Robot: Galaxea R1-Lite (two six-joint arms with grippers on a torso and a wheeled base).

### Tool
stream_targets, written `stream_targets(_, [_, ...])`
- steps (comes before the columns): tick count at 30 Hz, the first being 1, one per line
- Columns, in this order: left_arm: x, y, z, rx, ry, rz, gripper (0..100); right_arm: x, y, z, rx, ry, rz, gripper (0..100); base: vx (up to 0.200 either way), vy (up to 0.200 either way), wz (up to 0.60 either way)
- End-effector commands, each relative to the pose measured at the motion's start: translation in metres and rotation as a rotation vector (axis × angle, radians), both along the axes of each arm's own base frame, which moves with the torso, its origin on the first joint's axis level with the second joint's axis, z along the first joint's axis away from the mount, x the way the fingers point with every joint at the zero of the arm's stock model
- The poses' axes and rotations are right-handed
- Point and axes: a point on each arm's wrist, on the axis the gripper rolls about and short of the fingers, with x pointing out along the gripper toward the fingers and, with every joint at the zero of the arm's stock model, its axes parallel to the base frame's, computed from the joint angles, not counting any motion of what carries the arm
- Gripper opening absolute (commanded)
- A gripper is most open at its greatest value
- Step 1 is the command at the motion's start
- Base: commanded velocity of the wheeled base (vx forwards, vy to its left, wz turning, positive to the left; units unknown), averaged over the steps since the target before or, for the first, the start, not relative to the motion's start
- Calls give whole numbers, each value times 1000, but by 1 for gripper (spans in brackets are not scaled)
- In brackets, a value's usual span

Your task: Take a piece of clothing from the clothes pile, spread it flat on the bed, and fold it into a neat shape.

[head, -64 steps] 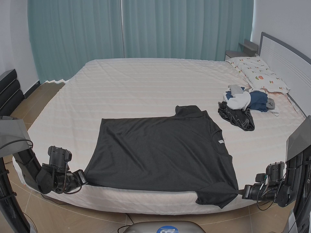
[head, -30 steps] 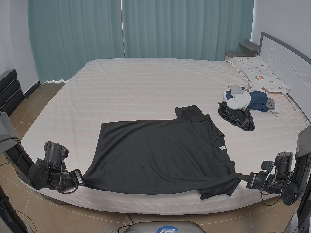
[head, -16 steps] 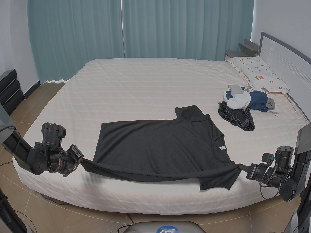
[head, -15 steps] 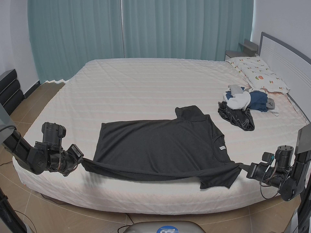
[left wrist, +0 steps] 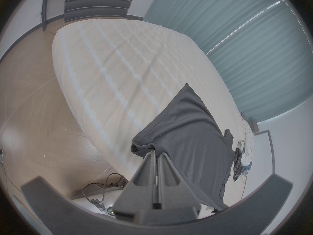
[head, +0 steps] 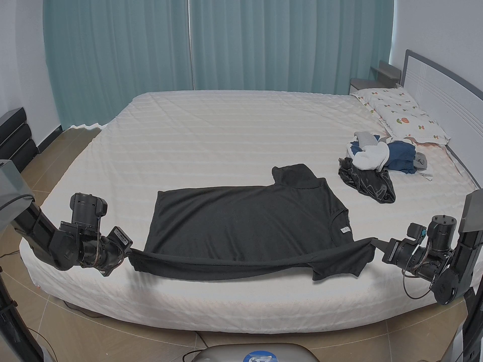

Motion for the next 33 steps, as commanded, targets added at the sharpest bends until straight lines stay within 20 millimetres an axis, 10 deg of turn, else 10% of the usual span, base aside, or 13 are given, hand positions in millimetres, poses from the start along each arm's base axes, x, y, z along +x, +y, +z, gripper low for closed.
stream_targets(1, [7, 1, -1, -33, -3, 36, 0, 4, 0, 3, 1, -22, 2, 0, 200, 0, 0])
stream_targets(11, [7, 1, 4, -76, -18, 29, 0, 4, 0, 3, 4, -26, 4, 0, 200, 0, 0])
stream_targets(33, [-17, 3, 37, -62, 0, -33, 0, -20, -1, 9, 59, 14, 50, 0, 0, 0, 0])
